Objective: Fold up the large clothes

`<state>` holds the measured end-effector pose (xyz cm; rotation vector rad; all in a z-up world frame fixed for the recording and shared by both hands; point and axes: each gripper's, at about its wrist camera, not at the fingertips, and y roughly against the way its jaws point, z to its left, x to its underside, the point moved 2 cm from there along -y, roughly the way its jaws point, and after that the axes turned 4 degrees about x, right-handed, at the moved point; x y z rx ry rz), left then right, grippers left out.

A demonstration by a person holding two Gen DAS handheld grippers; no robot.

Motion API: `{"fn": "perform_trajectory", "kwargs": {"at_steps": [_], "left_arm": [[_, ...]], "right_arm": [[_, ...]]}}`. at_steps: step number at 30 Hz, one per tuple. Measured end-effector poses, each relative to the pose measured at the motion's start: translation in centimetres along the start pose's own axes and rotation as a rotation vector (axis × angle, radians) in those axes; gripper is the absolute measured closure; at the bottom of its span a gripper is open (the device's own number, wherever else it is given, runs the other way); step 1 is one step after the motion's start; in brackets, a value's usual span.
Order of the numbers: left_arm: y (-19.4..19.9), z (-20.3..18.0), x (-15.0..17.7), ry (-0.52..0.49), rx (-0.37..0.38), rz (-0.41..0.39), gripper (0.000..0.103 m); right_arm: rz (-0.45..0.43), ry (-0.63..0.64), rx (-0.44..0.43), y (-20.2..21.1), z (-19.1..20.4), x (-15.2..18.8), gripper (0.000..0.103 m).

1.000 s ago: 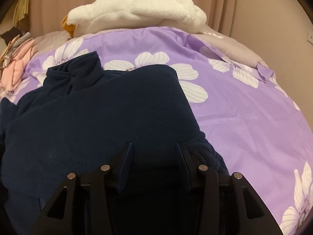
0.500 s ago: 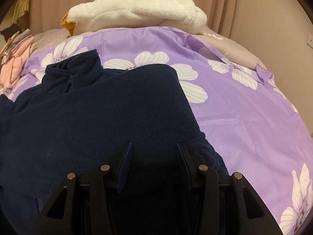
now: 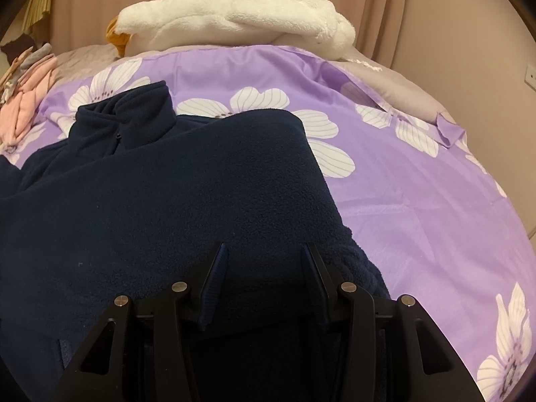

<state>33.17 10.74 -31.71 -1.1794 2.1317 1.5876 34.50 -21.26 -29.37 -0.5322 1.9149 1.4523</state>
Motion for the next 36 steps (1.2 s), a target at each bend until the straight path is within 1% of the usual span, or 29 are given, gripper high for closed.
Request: {"fn": "perform_trajectory", "kwargs": {"at_steps": [5,8,10,12,13,14,15,18,19,21,25,27,28,30,31,32,33,34,35,36], "left_arm": [[0.0,0.1,-0.2,0.008,0.007,0.008,0.0],[0.7,0.8,-1.0,0.035,0.053,0.04,0.0],[1.8,2.4,-2.2,0.087,0.104,0.039,0.0],[2.8,4.5,-3.9,0.161,0.152,0.033,0.0],[3.4,5.8,-4.9,0.206,0.164,0.019,0.001],[4.1,7.0,-5.8,0.232,0.141,-0.005,0.002],[5.1,8.7,-7.2,0.248,0.096,-0.049,0.002],[7.1,12.6,-9.9,0.272,0.026,-0.138,0.001],[7.3,14.3,-10.8,0.288,0.001,-0.147,0.001],[7.1,18.2,-12.2,0.363,-0.025,-0.14,0.001],[5.2,24.6,-13.0,0.526,-0.041,-0.126,0.002],[3.8,27.0,-13.1,0.595,-0.015,-0.109,0.004],[3.6,27.6,-12.9,0.61,0.0,-0.117,0.004],[3.5,28.0,-13.8,0.592,0.026,-0.19,0.005],[3.3,27.9,-14.2,0.591,0.036,-0.192,0.007],[2.8,28.1,-14.7,0.601,0.047,-0.185,0.013],[2.4,28.3,-15.1,0.616,0.054,-0.181,0.018],[2.1,28.5,-15.6,0.622,0.057,-0.183,0.02],[1.6,28.4,-16.0,0.616,0.059,-0.18,0.03],[1.3,28.4,-16.1,0.605,0.049,-0.173,0.045]], "right_arm": [[-0.001,0.0,0.0,0.0,0.0,0.0,0.058],[-0.001,-0.006,-0.009,0.0,-0.1,0.0,0.058],[0.0,-0.008,-0.012,-0.1,-0.2,0.0,0.058],[-0.001,-0.006,-0.01,-0.1,-0.1,-0.1,0.058],[-0.002,-0.006,-0.01,-0.1,-0.1,-0.1,0.058],[-0.002,-0.008,-0.013,-0.1,-0.2,-0.1,0.058],[-0.002,-0.011,-0.017,-0.1,-0.3,-0.1,0.058],[-0.004,-0.017,-0.023,-0.1,-0.4,-0.1,0.058],[-0.003,-0.018,-0.025,-0.1,-0.4,-0.1,0.058],[-0.004,-0.021,-0.029,0.0,-0.4,0.0,0.058],[-0.004,-0.031,-0.045,0.0,-0.5,0.0,0.057],[-0.006,-0.04,-0.06,0.0,-0.7,0.0,0.056],[-0.006,-0.047,-0.078,-0.1,-0.8,0.1,0.054],[-0.007,-0.062,-0.121,-0.1,-1.1,0.0,0.049],[-0.008,-0.067,-0.139,0.0,-1.1,0.1,0.044],[-0.012,-0.071,-0.165,0.0,-1.2,0.1,0.042],[-0.012,-0.074,-0.195,0.0,-1.2,0.1,0.036],[-0.012,-0.075,-0.214,0.0,-1.1,0.1,0.031],[-0.013,-0.074,-0.221,0.0,-1.0,0.1,0.03],[-0.014,-0.071,-0.219,0.0,-0.9,0.1,0.029]]}}
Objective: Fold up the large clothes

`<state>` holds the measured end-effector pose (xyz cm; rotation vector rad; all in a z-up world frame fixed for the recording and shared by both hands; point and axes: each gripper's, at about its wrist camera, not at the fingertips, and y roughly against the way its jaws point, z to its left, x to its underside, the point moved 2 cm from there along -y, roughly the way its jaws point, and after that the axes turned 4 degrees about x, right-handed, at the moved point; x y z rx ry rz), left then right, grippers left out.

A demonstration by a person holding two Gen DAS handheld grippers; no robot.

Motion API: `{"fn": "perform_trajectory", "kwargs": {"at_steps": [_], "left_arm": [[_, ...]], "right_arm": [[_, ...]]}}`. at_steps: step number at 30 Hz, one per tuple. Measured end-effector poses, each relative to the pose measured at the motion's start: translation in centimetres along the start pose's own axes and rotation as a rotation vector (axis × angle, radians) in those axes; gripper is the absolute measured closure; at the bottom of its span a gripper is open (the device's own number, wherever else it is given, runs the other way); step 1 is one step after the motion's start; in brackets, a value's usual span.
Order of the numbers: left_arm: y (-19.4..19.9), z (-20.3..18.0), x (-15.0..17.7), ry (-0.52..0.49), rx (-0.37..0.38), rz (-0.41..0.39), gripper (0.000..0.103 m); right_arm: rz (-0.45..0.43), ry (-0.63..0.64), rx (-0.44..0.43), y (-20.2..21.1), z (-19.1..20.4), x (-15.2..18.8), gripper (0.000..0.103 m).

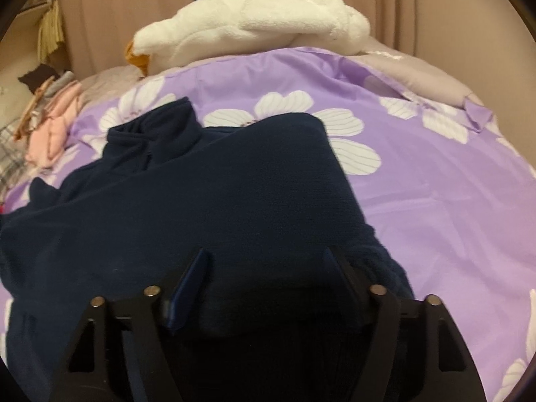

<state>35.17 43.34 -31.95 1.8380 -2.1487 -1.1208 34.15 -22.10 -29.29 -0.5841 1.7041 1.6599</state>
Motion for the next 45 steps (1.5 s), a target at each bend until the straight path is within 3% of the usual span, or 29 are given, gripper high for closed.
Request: {"fn": "perform_trajectory", "kwargs": {"at_steps": [1,2,3,6,9,13,18,19,21,24,28,31,34,36,41,43,45], "left_arm": [[-0.3,0.1,-0.1,-0.027,-0.044,-0.003,0.053],[-0.6,-0.1,-0.1,-0.055,-0.099,-0.016,0.072],[-0.7,-0.5,0.1,-0.087,-0.161,-0.032,0.082],[-0.7,-2.1,0.7,-0.201,-0.264,-0.068,0.09],[-0.1,-5.0,1.7,-0.351,-0.325,-0.085,0.092],[2.6,-10.2,3.2,-0.452,-0.263,-0.115,0.092],[5.6,-19.4,8.1,-0.635,-0.161,-0.134,0.092],[6.5,-21.3,10.1,-0.695,-0.14,-0.137,0.092],[6.8,-25.2,14.0,-0.785,-0.09,-0.128,0.091],[8.1,-29.7,22.0,-0.9,0.028,-0.068,0.09],[9.0,-32.2,32.0,-1.078,0.096,-0.03,0.086],[9.1,-32.4,38.0,-1.218,0.125,-0.024,0.084],[9.3,-31.9,41.2,-1.31,0.094,-0.032,0.064],[9.5,-31.4,41.3,-1.303,0.081,-0.017,0.032],[12.0,-31.3,40.9,-1.252,0.133,-0.046,0.025],[13.3,-30.8,40.2,-1.232,0.131,-0.071,0.017],[14.2,-29.4,38.7,-1.197,0.114,-0.093,0.017]], "right_arm": [[0.0,0.003,0.004,0.0,0.1,0.0,0.029],[-0.001,0.006,0.007,0.0,0.2,0.0,0.029],[-0.004,0.007,0.007,0.0,0.3,0.0,0.029],[-0.019,-0.018,-0.027,0.3,-0.3,-0.1,0.03],[-0.055,-0.104,-0.128,1.1,-1.8,-0.2,0.03],[-0.126,-0.261,-0.276,2.3,-4.2,-0.2,0.03],[-0.164,-0.4,-0.357,3.1,-6.4,-0.2,0.03],[-0.171,-0.408,-0.348,3.3,-6.6,-0.2,0.03],[-0.186,-0.42,-0.248,3.8,-7.4,-0.2,0.03],[-0.175,-0.476,-0.136,3.8,-8.9,0.1,0.03],[-0.126,-0.597,-0.126,2.4,-11.5,0.9,0.03],[-0.073,-0.598,-0.029,1.8,-12.0,1.2,0.03],[-0.054,-0.551,0.017,1.5,-11.1,0.9,0.03],[-0.049,-0.526,0.034,1.4,-10.7,0.8,0.03],[-0.046,-0.543,0.016,1.4,-11.8,1.3,0.03],[-0.044,-0.538,0.021,1.4,-11.8,1.4,0.029],[-0.043,-0.533,0.026,1.4,-11.9,1.4,0.029]]}}
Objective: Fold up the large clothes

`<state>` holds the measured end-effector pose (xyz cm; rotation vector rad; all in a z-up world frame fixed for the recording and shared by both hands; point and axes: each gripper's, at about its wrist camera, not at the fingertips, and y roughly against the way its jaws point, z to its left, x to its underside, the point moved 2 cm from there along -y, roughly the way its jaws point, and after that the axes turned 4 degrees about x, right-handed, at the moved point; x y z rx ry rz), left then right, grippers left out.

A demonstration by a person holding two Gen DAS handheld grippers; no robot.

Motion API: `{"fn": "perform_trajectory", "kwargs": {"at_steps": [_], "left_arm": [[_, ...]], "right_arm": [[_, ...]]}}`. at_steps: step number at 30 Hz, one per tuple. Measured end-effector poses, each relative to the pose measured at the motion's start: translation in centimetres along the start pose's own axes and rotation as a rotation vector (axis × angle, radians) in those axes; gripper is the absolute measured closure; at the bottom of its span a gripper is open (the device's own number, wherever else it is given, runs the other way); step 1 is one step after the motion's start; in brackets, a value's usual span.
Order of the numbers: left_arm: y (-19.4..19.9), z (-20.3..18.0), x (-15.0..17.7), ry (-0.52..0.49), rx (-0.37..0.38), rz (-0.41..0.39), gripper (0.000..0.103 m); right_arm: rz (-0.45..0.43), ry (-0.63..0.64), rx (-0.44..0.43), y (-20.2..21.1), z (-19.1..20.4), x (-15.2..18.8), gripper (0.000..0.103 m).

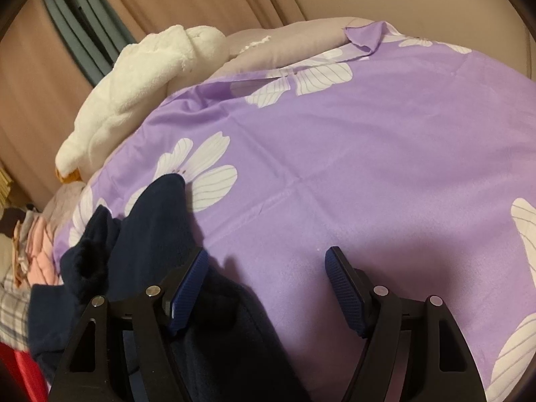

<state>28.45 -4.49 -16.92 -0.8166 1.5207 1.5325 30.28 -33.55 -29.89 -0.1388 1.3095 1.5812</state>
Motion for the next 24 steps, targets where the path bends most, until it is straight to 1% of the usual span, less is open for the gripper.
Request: {"fn": "perform_trajectory", "kwargs": {"at_steps": [1,3,4,6,7,8,9,10,13,14,16,18,19,22,24], "left_arm": [[0.3,0.8,0.5,0.011,-0.021,-0.003,0.017],[0.6,3.2,2.1,0.049,-0.1,0.006,0.018],[0.5,4.7,3.2,0.083,-0.146,0.02,0.018],[-0.3,7.1,5.2,0.146,-0.189,0.067,0.023],[-0.8,8.3,6.2,0.183,-0.195,0.102,0.026],[-1.6,9.5,7.3,0.226,-0.196,0.15,0.035],[-2.0,10.2,8.1,0.255,-0.196,0.18,0.041],[-2.6,11.0,9.0,0.287,-0.187,0.207,0.042],[-3.5,12.1,10.3,0.319,-0.178,0.215,0.048],[-3.8,12.5,10.5,0.324,-0.189,0.215,0.052],[-4.3,13.0,10.7,0.33,-0.208,0.235,0.054],[-4.4,13.3,10.9,0.332,-0.181,0.241,0.062],[-4.2,13.4,10.9,0.332,-0.167,0.231,0.063],[-4.0,13.9,11.2,0.335,-0.194,0.213,0.071],[-4.3,14.2,11.5,0.342,-0.191,0.218,0.073]], "right_arm": [[0.0,0.001,0.002,-0.1,0.0,0.0,0.03],[0.0,0.004,0.006,-0.1,0.2,0.0,0.029],[0.0,0.007,0.008,-0.1,0.3,0.1,0.029],[-0.001,0.013,0.015,-0.1,0.4,0.1,0.029],[-0.002,0.016,0.018,-0.1,0.4,0.1,0.029],[-0.002,0.018,0.02,-0.1,0.5,0.1,0.03],[-0.003,0.019,0.022,-0.1,0.6,0.1,0.029],[-0.004,0.021,0.024,-0.1,0.6,0.1,0.029],[-0.005,0.026,0.027,0.0,0.7,0.1,0.03],[-0.006,0.029,0.028,0.0,0.8,0.1,0.03],[-0.013,0.042,0.026,0.2,1.1,0.1,0.03],[-0.028,0.055,0.019,0.5,1.4,0.1,0.03],[-0.036,0.061,0.006,0.7,1.6,0.0,0.03],[-0.038,0.057,-0.077,1.2,2.2,0.0,0.029],[-0.016,0.05,-0.173,1.7,3.0,0.2,0.029]]}}
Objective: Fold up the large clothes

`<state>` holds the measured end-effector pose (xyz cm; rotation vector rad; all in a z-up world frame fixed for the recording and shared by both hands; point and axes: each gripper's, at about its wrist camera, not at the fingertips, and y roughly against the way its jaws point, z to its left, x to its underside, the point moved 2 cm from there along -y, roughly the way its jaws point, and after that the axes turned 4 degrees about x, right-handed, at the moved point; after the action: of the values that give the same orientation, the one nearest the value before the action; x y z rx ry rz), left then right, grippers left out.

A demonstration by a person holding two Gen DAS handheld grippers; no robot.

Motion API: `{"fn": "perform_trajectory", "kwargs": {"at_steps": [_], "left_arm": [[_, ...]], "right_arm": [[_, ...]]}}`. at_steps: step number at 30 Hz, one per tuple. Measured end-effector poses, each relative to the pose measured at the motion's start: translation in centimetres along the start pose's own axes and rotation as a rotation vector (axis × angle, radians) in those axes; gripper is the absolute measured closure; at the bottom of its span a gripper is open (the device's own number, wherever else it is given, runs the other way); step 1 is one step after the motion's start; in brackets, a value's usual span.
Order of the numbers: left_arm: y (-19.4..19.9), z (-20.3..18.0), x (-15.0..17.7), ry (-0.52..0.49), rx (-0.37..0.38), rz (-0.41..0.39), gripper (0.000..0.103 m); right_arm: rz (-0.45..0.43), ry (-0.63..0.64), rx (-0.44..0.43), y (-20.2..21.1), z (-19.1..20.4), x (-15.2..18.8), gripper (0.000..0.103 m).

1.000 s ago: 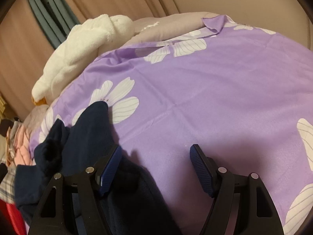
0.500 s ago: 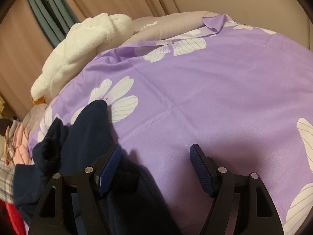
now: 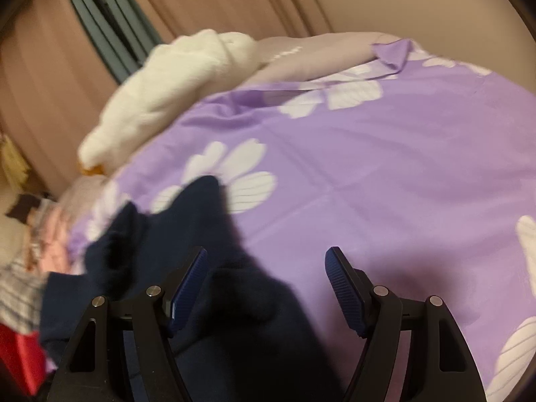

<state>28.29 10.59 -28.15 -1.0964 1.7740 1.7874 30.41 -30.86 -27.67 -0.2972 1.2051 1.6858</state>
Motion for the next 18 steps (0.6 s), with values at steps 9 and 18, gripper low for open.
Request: {"fn": "perform_trajectory", "kwargs": {"at_steps": [9,18], "left_arm": [[-1.9,2.5,1.0,0.143,0.049,0.093,0.074],[-0.7,3.2,1.0,0.165,0.012,0.078,0.074]], "right_arm": [[0.06,0.209,-0.162,1.3,9.4,2.2,0.039],[0.295,0.189,-0.129,-7.8,14.8,3.8,0.026]]}}
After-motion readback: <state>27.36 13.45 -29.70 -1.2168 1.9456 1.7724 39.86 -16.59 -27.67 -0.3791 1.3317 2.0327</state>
